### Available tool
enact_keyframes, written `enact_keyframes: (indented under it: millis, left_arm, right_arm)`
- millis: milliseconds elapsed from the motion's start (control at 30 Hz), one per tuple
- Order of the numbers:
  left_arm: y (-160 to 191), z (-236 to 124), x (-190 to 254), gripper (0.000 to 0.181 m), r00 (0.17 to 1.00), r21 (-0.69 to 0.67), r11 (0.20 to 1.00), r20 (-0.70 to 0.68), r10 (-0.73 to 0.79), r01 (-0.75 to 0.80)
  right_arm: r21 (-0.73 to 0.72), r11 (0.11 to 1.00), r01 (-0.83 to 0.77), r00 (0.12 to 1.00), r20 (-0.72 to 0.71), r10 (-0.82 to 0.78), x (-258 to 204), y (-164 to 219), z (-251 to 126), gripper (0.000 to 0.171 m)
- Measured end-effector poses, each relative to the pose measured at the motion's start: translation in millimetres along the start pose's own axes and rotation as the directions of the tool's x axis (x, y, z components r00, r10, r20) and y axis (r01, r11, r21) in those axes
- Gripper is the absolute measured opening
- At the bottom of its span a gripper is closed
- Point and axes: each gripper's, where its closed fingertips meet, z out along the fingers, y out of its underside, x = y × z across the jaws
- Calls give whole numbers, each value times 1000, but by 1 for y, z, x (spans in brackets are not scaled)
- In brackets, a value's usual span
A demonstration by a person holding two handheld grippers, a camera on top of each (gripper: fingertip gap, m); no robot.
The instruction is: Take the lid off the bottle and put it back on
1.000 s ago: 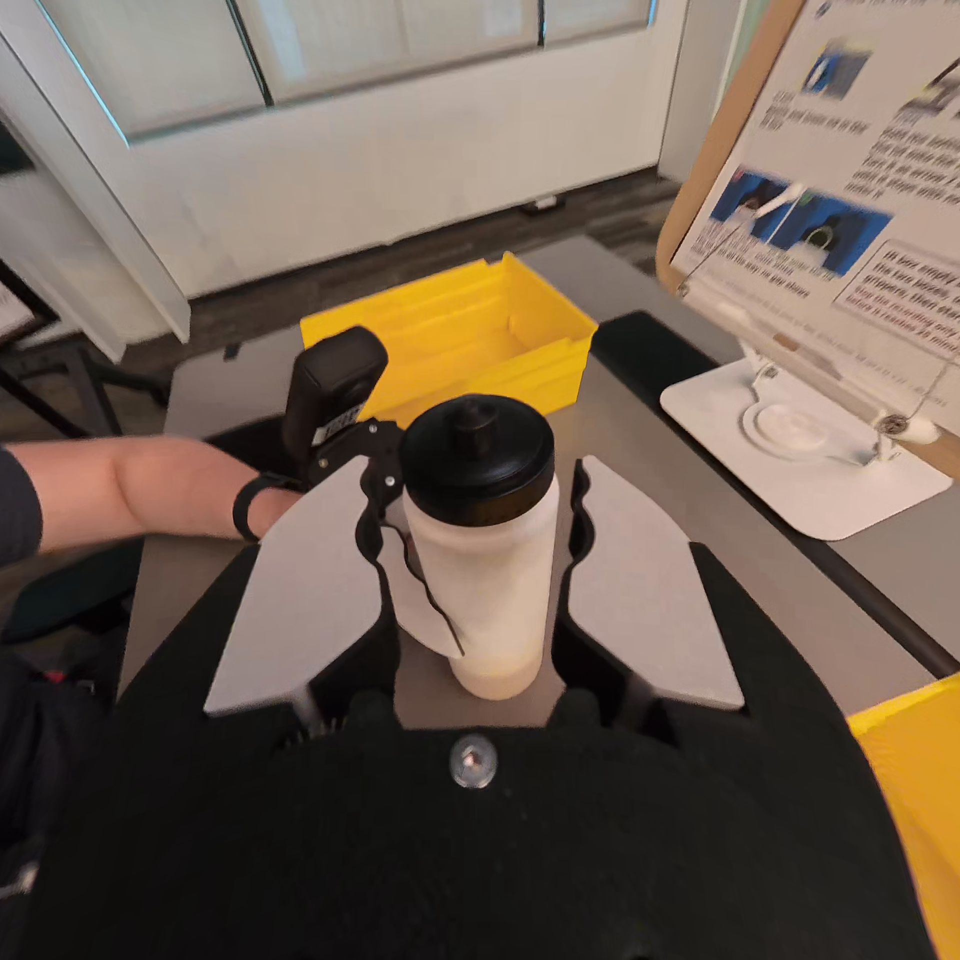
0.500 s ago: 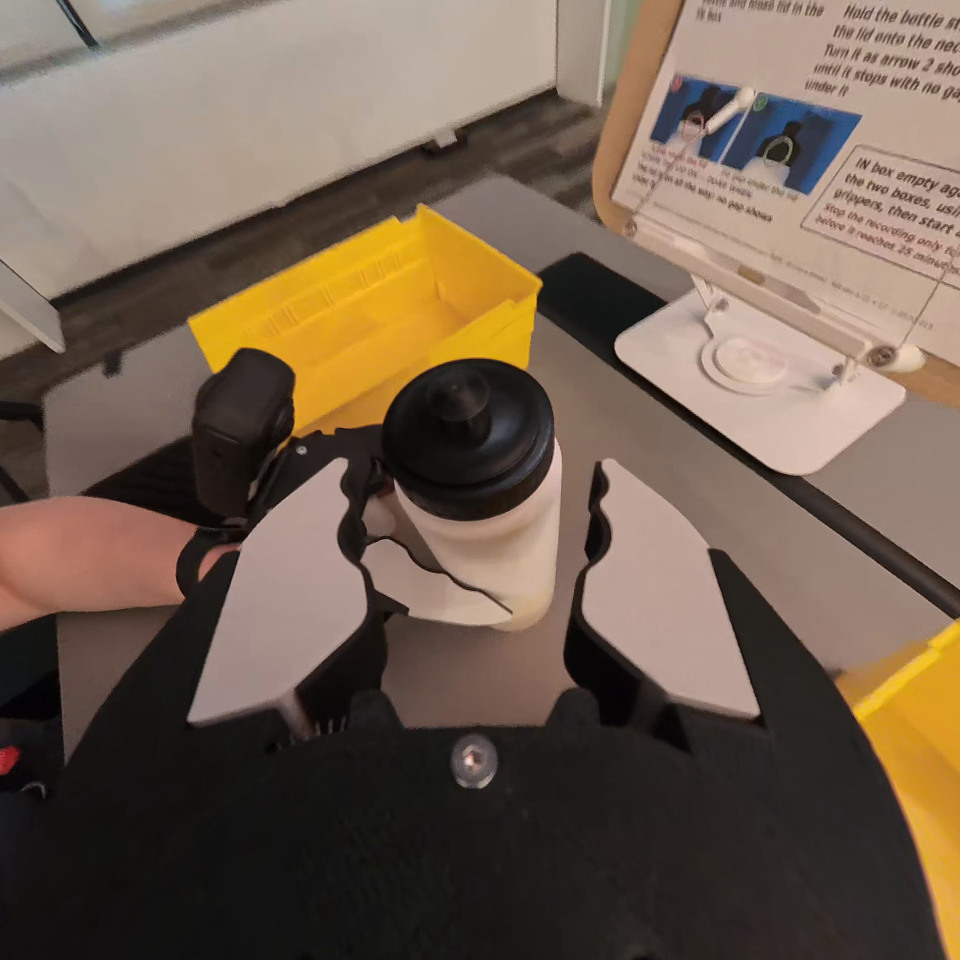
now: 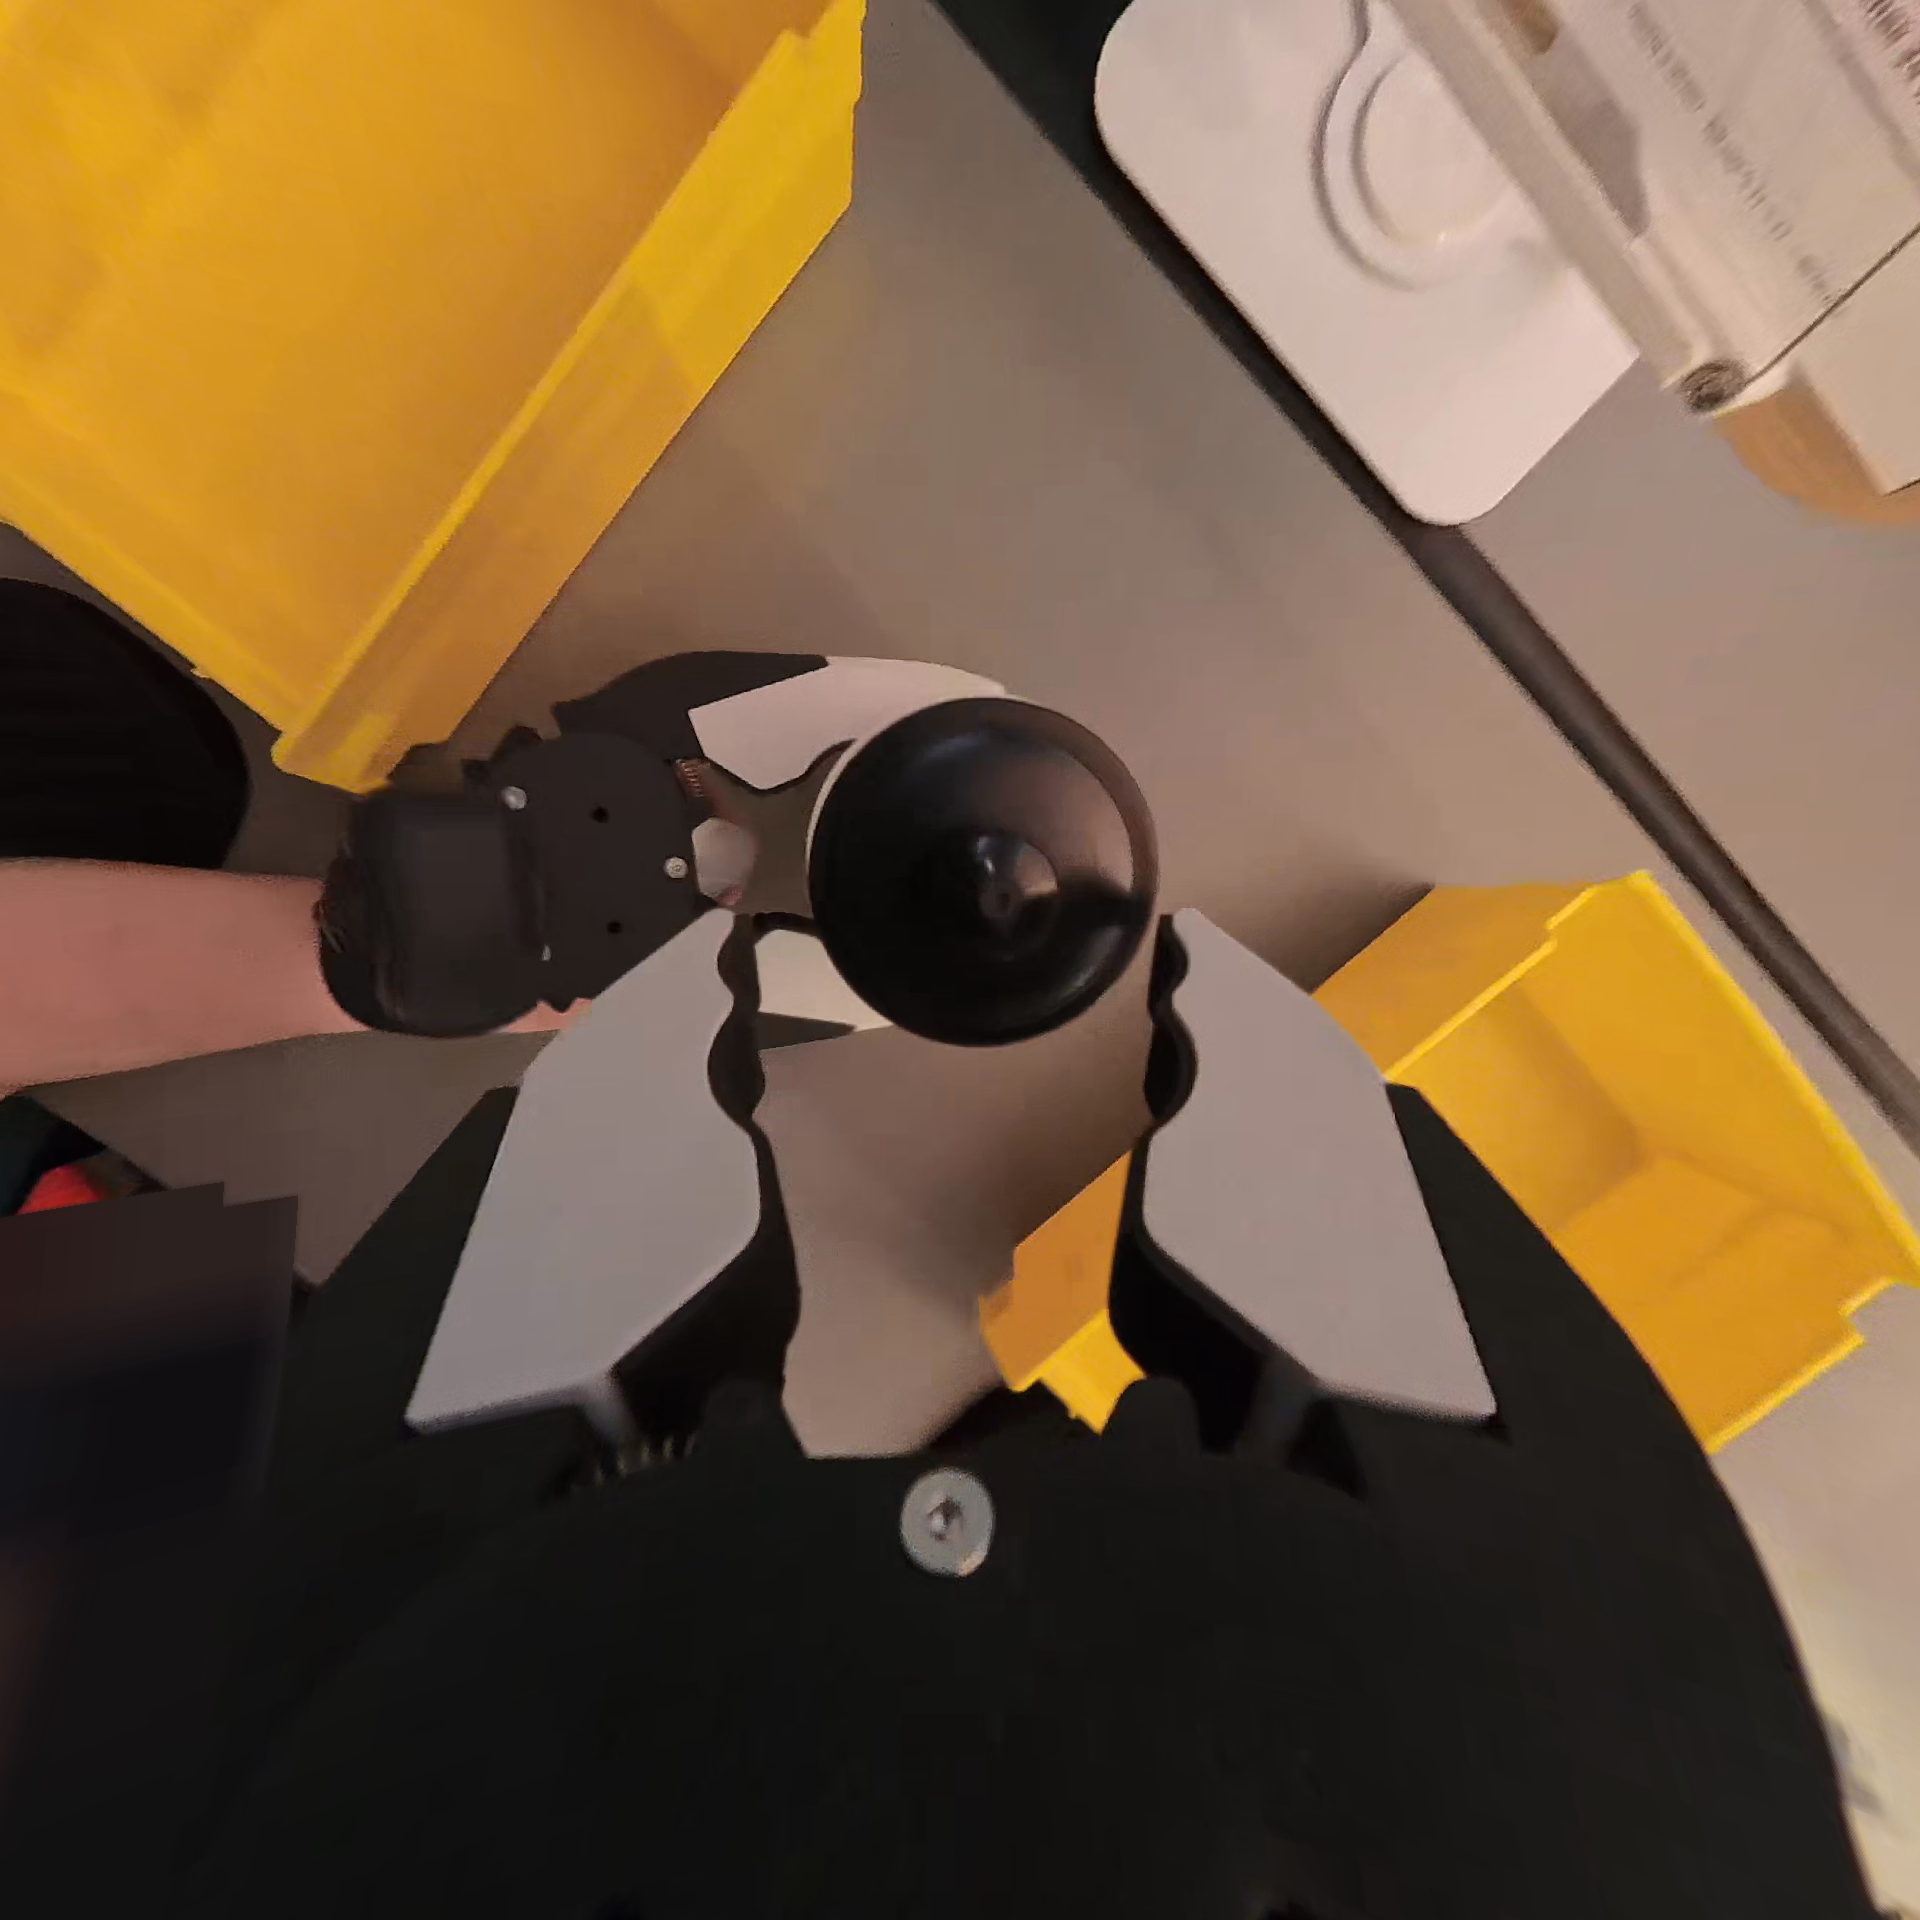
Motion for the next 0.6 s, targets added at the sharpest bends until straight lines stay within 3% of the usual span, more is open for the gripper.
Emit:
enact_keyframes:
  millis: [133,600]
  left_arm:
    - [0,0,-1,85,1000,-4,1000,-1,0,0]
    - [0,1,-6,85,1000,-14,1000,-4,0,0]
  right_arm:
    - [-164,986,-31,997,-69,19,3,10,12,72]
    - [-154,984,-91,994,-81,80,6,-1,20,70]
